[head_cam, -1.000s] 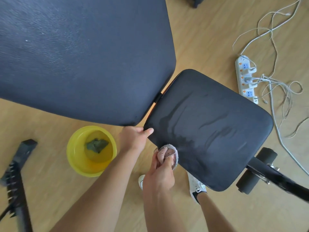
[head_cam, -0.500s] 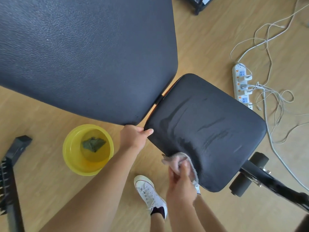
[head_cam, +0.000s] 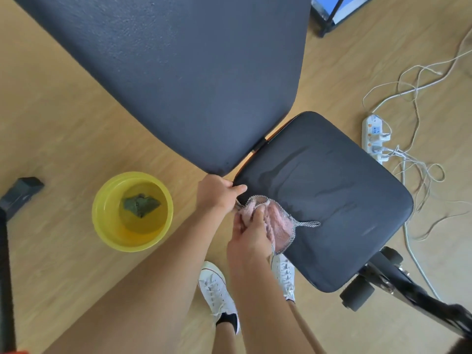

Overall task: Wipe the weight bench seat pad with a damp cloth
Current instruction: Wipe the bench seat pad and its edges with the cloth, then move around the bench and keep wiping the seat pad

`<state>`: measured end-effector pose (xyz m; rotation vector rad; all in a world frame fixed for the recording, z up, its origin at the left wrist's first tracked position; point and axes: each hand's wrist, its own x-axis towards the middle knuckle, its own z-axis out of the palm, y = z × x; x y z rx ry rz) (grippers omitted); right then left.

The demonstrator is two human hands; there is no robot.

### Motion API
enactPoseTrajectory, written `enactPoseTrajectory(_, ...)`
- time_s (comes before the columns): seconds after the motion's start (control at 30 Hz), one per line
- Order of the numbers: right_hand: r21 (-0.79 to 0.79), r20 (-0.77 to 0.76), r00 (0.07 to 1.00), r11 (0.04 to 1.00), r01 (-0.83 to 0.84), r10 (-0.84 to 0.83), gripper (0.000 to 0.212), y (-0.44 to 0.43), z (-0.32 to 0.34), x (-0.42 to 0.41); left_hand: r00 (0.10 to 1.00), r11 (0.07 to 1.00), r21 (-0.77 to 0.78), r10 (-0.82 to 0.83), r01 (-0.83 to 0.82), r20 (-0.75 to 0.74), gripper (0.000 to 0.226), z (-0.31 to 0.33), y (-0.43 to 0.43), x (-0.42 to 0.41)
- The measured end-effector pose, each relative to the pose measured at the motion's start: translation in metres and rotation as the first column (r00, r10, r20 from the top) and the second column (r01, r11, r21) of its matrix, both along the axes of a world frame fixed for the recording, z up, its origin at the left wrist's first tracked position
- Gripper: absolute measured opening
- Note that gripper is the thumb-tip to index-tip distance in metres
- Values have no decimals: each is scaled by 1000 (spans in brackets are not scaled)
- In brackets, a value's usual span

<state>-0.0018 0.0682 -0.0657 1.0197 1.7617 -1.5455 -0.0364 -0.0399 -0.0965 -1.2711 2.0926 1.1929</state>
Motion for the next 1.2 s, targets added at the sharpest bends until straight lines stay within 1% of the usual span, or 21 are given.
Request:
enactPoseTrajectory(0.03, 37, 59, 995, 996, 80, -82, 12, 15, 10, 3, 1000, 1000, 2, 10, -10, -8, 37, -2, 3, 1)
enactPoseTrajectory(0.1, 131, 189, 981, 991, 20, -45, 23, 61, 7, 13, 999, 999, -13, 43, -44, -28, 33, -3, 9, 6)
enactPoseTrajectory(0.13, 119, 215, 976, 993, 11, -37, 37, 82, 10, 20, 998, 999, -15, 48, -48, -44, 32, -1, 11, 8)
enactPoseTrajectory(0.17, 186, 243, 969, 978, -93, 46, 59, 104, 7, 28, 997, 999, -12, 45, -46, -61, 32, 2, 13, 12)
enactPoseTrajectory(0.2, 261, 236, 969, 955, -142, 79, 71, 129, 11, 40, 995, 999, 3, 49, -49, -84, 30, 5, 12, 17)
enactPoseTrajectory(0.23, 297, 313, 948, 942, -157, 60, 67, 141, 20, 40, 991, 997, 29, 75, -72, -115, 29, 11, 10, 26)
enactPoseTrajectory(0.27, 295, 271, 960, 943, -152, 70, 58, 139, 33, 37, 982, 992, 71, 116, -106, -151, 29, 18, 7, 39)
enactPoseTrajectory(0.33, 385, 156, 943, 862, -331, 293, 25, 114, 62, 40, 954, 976, 138, 196, -168, -226, 30, 38, -3, 74)
enactPoseTrajectory(0.37, 429, 127, 915, 811, -399, 383, 30, 96, 74, 36, 939, 969, 147, 230, -197, -255, 32, 49, -8, 95)
enactPoseTrajectory(0.43, 449, 26, 763, 674, -586, 646, 30, 51, 89, 39, 909, 945, 164, 319, -283, -270, 29, 70, -20, 145)
enactPoseTrajectory(0.5, 416, -96, 564, 548, -726, 820, 10, 5, 102, 51, 877, 905, 162, 423, -394, -228, 19, 89, -34, 200)
enactPoseTrajectory(0.57, 344, -250, 355, 425, -837, 901, 11, -41, 116, 70, 859, 878, 111, 479, -466, -182, 23, 108, -48, 254)
enactPoseTrajectory(0.6, 300, -297, 275, 363, -882, 914, 15, -60, 119, 82, 846, 860, 92, 510, -501, -159, 25, 114, -51, 281)
enactPoseTrajectory(0.67, 300, -341, 88, 198, -933, 936, 26, -88, 115, 114, 815, 824, 62, 566, -563, -124, 21, 128, -53, 333)
enactPoseTrajectory(0.7, 309, -360, -1, 119, -944, 933, 37, -99, 113, 133, 787, 794, 45, 606, -606, -115, 19, 134, -52, 360)
enactPoseTrajectory(0.73, 320, -381, -79, 51, -946, 921, 41, -107, 112, 154, 748, 755, 24, 653, -655, -118, 19, 140, -49, 386)
enactPoseTrajectory(0.87, 398, -453, -403, -223, -890, 795, 42, -123, 94, 246, 604, 605, -21, 792, -796, -88, 22, 143, -28, 489)
enactPoseTrajectory(0.93, 423, -479, -536, -352, -835, 695, 43, -126, 81, 292, 576, 575, -32, 817, -818, -31, 18, 140, -14, 540)
enactPoseTrajectory(1.0, 438, -514, -606, -421, -794, 608, 43, -126, 69, 334, 555, 554, -77, 832, -829, 15, 18, 136, -3, 586)
enactPoseTrajectory(1.1, 526, -503, -703, -468, -710, 502, 41, -122, 52, 384, 495, 507, -106, 860, -855, 122, 29, 125, 3, 650)
enactPoseTrajectory(1.2, 655, -397, -830, -512, -556, 393, 19, -108, 32, 424, 530, 568, -78, 802, -820, 275, 45, 114, 2, 707)
